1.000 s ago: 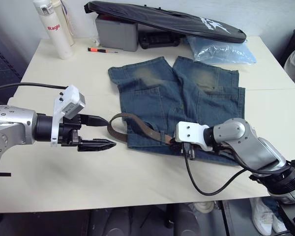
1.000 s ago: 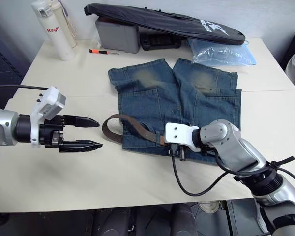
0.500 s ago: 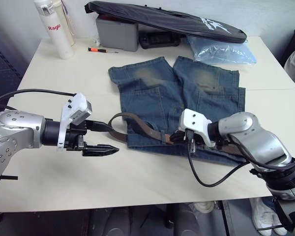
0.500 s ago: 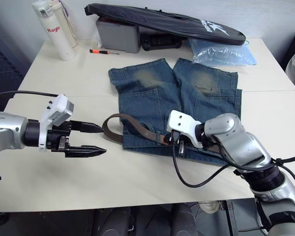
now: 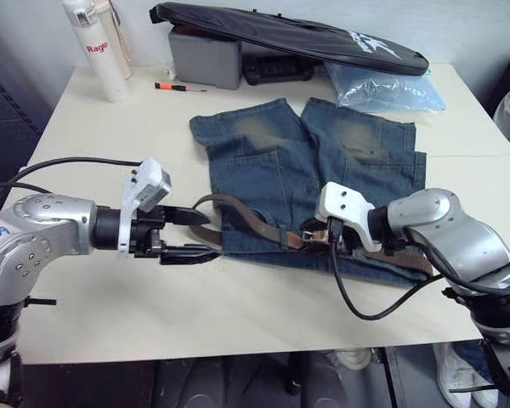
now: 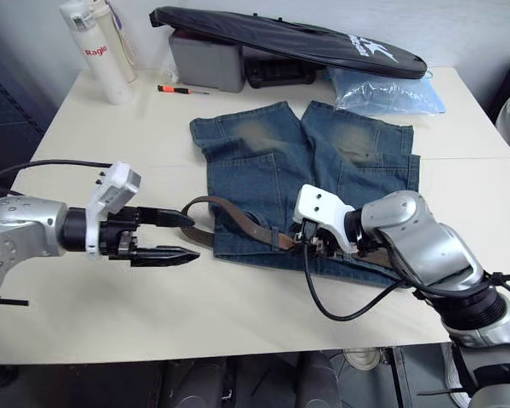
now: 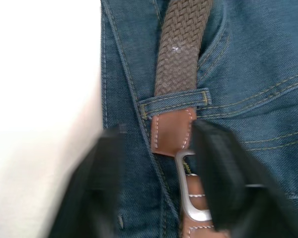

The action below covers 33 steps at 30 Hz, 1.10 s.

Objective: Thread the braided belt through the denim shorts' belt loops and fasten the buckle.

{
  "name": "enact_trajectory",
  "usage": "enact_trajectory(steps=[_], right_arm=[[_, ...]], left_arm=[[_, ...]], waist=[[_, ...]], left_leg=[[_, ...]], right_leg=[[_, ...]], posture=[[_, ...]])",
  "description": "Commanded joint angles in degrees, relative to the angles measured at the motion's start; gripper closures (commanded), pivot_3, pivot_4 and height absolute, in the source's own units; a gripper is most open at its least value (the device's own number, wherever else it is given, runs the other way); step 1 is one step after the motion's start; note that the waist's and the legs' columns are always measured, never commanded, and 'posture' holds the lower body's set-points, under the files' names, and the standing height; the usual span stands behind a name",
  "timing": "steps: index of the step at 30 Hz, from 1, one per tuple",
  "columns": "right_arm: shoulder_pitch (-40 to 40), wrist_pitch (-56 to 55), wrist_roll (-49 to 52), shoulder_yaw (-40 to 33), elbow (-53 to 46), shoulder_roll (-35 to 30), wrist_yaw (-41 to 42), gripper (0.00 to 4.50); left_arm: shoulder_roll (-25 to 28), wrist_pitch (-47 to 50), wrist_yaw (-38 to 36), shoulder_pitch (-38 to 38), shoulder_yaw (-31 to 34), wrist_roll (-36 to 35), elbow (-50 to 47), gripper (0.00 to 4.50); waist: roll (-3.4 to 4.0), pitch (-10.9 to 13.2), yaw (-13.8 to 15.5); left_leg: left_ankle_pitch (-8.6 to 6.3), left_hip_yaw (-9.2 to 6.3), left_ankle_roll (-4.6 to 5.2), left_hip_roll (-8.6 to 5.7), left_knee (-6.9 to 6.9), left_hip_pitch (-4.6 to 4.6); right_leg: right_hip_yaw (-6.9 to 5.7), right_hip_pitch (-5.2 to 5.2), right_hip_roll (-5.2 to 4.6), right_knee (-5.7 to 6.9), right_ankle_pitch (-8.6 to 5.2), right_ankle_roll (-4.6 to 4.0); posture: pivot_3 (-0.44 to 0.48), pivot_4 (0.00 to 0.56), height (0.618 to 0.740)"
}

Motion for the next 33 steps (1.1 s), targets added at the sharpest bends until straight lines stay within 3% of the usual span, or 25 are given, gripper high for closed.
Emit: enact_trajectory(steps=[1, 9, 14, 17, 20, 27, 33], right_arm=[[-1.2, -1.9, -0.3, -1.8, -1.5, -1.9, -0.1, 1.33], [-1.0, -1.2, 0.5, -2.9, -1.9, -2.2, -1.7, 1.33], [-1.0, -1.1, 0.7, -3.4, -1.8, -2.7, -2.0, 1.33], [-1.1, -1.2, 0.7, -3.3, -1.8, -2.8, -2.1, 1.33], [-1.2, -2.4, 0.9, -3.6, -1.6, -3.8, -0.9, 1.33], [-2.2, -4.1, 3.8, -7.1, 0.1, -9.3, 4.7, 1.33], [-2.4, -4.0, 3.4, -7.5, 0.4, -10.1, 4.6, 1.28]], left_arm=[[-6.9, 12.4, 11.5, -3.9, 2.4, -2.6, 4.5, 0.0], [-19.5, 23.0, 27.4, -4.6, 10.4, 1.4, 7.7, 0.0], [-31.6, 23.1, 39.0, -7.3, 18.7, -0.6, 10.9, 0.0], [-34.2, 23.1, 43.9, -8.0, 20.4, -1.5, 11.5, 0.0], [-35.8, 23.1, 47.7, -7.6, 19.4, 3.2, 10.7, 0.0], [-43.3, 23.1, 52.3, -8.6, 22.5, 6.4, 10.4, 0.0], [-47.4, 23.1, 53.6, -9.3, 23.5, 8.3, 10.0, 2.44]], waist=[[-0.02, 0.0, -0.1], [-0.04, 0.0, -0.7], [-0.08, 0.0, 0.0], [-0.14, 0.0, -0.1], [-0.14, 0.0, -0.3], [-0.16, 0.0, 0.0], [-0.16, 0.0, -0.1]], left_leg=[[0.0, -0.01, 0.01, 0.0, 0.03, 0.02], [0.01, 0.02, 0.0, 0.0, 0.01, 0.08], [0.01, 0.02, 0.0, 0.0, 0.08, 0.09], [0.01, -0.02, 0.01, 0.0, 0.14, 0.09], [0.01, -0.01, 0.0, 0.0, 0.09, 0.14], [0.01, 0.01, 0.0, 0.0, 0.12, 0.13], [0.01, 0.01, 0.0, 0.0, 0.11, 0.14]], right_leg=[[0.0, 0.01, 0.0, 0.03, 0.0, 0.0], [0.04, 0.0, 0.0, 0.1, 0.0, 0.0], [0.06, 0.03, -0.01, 0.12, 0.0, 0.0], [0.02, 0.08, -0.01, 0.12, 0.01, 0.01], [0.03, 0.08, -0.01, 0.12, 0.01, 0.01], [0.03, 0.12, -0.01, 0.09, 0.01, 0.01], [0.03, 0.12, -0.01, 0.08, 0.01, 0.01]], posture=[[0.0, 0.15, 0.74], [0.0, 0.15, 0.74], [0.0, 0.15, 0.74], [0.0, 0.15, 0.74], [0.0, 0.15, 0.74], [0.0, 0.15, 0.74], [0.0, 0.15, 0.74]])
